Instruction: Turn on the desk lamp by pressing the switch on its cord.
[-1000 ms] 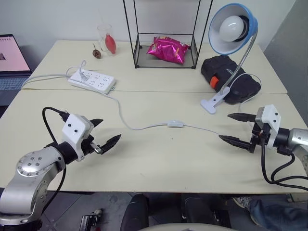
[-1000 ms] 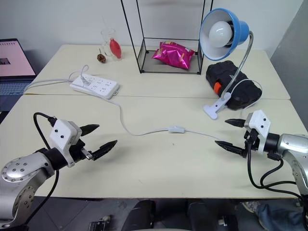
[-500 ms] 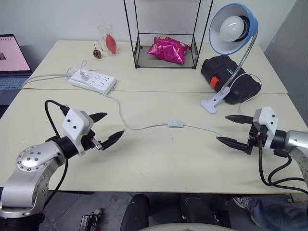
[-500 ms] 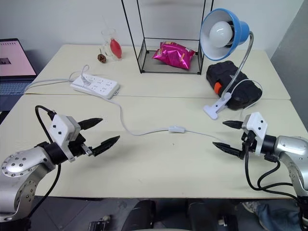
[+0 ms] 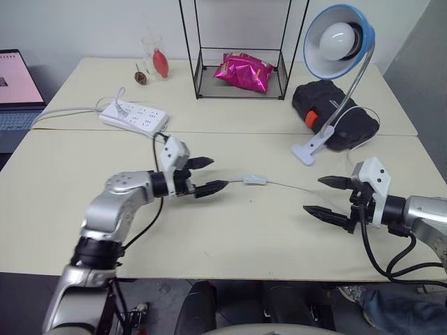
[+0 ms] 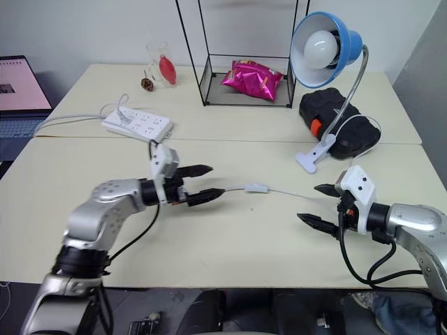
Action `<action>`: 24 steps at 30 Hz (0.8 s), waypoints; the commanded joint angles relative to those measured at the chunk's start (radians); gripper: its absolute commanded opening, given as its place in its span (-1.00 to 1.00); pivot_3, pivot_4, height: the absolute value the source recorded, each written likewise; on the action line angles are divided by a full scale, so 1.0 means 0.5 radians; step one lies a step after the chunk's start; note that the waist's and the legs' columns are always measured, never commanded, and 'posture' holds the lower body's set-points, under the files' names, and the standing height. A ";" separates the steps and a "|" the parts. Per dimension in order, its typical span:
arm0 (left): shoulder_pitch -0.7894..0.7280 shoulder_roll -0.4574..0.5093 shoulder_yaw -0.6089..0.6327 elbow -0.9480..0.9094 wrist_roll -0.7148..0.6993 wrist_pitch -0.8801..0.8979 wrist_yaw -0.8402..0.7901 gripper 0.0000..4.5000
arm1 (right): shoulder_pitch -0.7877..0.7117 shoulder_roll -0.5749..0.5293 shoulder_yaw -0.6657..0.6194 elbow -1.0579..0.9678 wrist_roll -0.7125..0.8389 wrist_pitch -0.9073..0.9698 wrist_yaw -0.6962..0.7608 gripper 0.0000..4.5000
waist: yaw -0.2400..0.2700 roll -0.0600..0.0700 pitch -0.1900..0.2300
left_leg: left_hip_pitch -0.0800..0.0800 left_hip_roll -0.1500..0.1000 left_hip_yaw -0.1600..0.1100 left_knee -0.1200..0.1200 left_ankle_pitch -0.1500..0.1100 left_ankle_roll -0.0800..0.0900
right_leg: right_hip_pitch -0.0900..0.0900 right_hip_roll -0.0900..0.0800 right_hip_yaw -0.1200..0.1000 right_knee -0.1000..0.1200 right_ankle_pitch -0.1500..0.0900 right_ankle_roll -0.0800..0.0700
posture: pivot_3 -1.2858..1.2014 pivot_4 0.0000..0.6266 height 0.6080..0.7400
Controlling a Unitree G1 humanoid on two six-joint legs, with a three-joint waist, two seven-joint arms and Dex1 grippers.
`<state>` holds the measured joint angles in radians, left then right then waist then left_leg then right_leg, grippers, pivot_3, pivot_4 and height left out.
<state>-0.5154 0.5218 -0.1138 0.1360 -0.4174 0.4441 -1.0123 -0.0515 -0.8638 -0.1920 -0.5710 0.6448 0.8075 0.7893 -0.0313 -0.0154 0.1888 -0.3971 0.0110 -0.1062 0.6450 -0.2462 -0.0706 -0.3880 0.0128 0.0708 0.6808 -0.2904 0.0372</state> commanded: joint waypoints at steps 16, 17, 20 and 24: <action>-0.552 -0.344 -0.243 1.011 0.402 -0.349 -0.438 1.00 | 0.054 0.103 -0.150 -0.366 0.277 0.197 -0.322 1.00 | -0.001 0.000 0.000 | -0.001 -0.001 -0.002 0.001 0.000 0.000 | 0.000 0.000 -0.001 0.001 -0.001 0.003 | 0.03 -0.52 1.00; -0.562 -0.347 -0.255 1.030 0.428 -0.363 -0.449 1.00 | 0.051 0.104 -0.149 -0.374 0.290 0.205 -0.333 1.00 | -0.001 0.000 0.000 | -0.001 -0.001 -0.002 0.001 0.000 0.000 | 0.000 0.000 -0.001 0.001 -0.001 0.003 | 0.03 -0.52 1.00; -0.588 -0.360 -0.265 1.059 0.465 -0.380 -0.470 1.00 | 0.033 0.101 -0.151 -0.389 0.324 0.225 -0.362 1.00 | -0.003 0.000 0.000 | -0.001 -0.001 -0.002 0.001 0.000 0.000 | 0.000 0.000 -0.001 0.001 -0.001 0.003 | 0.03 -0.52 1.00; -0.626 -0.392 -0.270 1.110 0.495 -0.379 -0.484 1.00 | -0.007 0.098 -0.143 -0.394 0.356 0.253 -0.394 1.00 | -0.001 0.000 0.000 | -0.001 -0.001 -0.002 0.001 0.000 0.000 | 0.000 0.000 -0.001 0.001 -0.001 0.003 | 0.03 -0.52 1.00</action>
<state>-0.8011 0.3414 -0.2495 0.6845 -0.1758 0.2618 -1.2435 -0.0345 -0.8101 -0.2487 -0.7397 0.8012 0.9304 0.6049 -0.0319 -0.0155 0.1888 -0.3975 0.0104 -0.1074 0.6455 -0.2462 -0.0704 -0.3880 0.0130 0.0703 0.6814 -0.2911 0.0387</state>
